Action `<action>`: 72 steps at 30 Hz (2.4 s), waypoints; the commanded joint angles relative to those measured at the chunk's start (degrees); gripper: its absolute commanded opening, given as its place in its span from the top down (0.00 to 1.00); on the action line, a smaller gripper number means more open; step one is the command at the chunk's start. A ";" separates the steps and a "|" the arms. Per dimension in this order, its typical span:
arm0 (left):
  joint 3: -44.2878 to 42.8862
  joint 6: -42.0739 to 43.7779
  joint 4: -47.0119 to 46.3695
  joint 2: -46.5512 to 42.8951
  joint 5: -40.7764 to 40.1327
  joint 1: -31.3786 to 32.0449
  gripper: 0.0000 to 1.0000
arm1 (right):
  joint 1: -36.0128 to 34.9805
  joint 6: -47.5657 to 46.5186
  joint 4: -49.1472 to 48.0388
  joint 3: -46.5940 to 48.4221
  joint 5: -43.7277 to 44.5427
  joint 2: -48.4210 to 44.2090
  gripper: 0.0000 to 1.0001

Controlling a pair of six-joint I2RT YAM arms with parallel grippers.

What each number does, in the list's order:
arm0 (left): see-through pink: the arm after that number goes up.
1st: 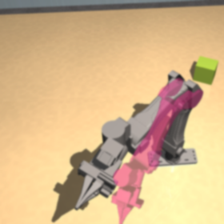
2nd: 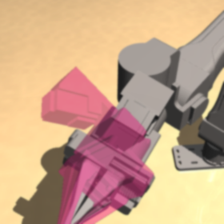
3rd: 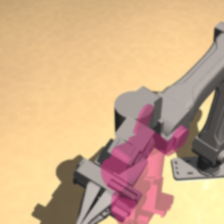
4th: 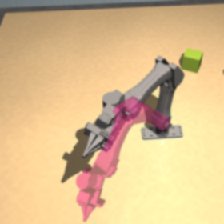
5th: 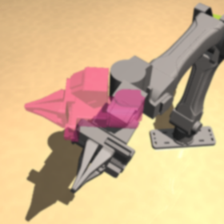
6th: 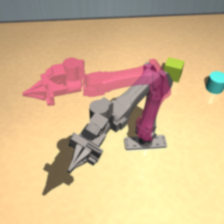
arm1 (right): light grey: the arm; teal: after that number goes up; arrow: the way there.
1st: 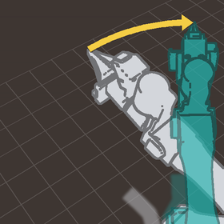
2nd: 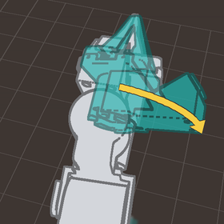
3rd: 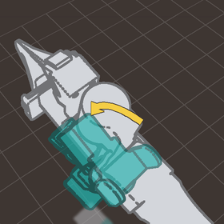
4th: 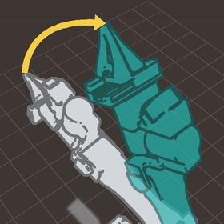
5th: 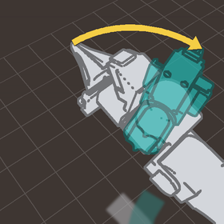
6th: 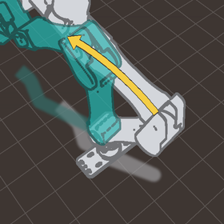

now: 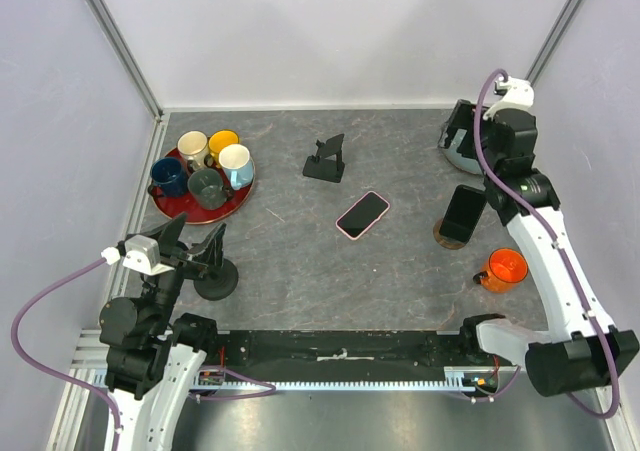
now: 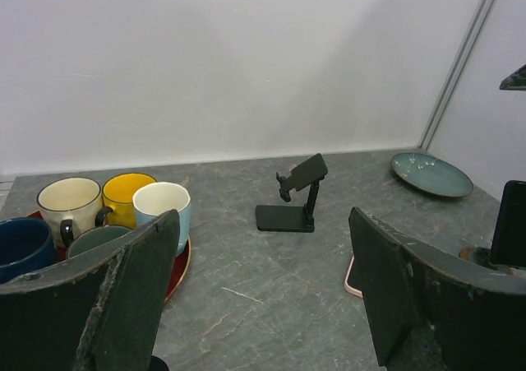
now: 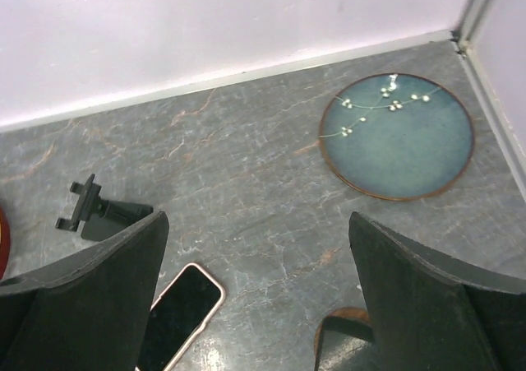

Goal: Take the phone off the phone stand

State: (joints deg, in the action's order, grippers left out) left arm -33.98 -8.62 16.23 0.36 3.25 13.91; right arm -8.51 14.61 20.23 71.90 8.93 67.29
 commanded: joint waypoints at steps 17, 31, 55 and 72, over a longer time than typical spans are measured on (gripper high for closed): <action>-0.30 1.59 -0.23 -5.46 -0.34 0.77 0.10 | 0.16 13.95 9.39 -16.87 24.82 -13.23 0.02; -0.21 1.59 -0.32 -5.37 -0.26 0.85 0.10 | 0.08 12.37 3.94 -21.89 17.53 -9.37 0.02; -0.30 1.68 -0.23 -5.37 -0.08 1.03 0.10 | 0.16 10.88 0.60 -25.14 17.53 -6.03 0.11; -0.21 1.68 -0.23 -5.46 0.01 1.20 0.10 | -0.01 8.59 2.45 -22.33 16.56 -9.89 0.49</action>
State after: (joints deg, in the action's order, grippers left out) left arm -33.98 -8.62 16.27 0.36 3.11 14.90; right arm -8.49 24.58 23.35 47.27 25.34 60.05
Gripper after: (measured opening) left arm 0.902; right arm 0.832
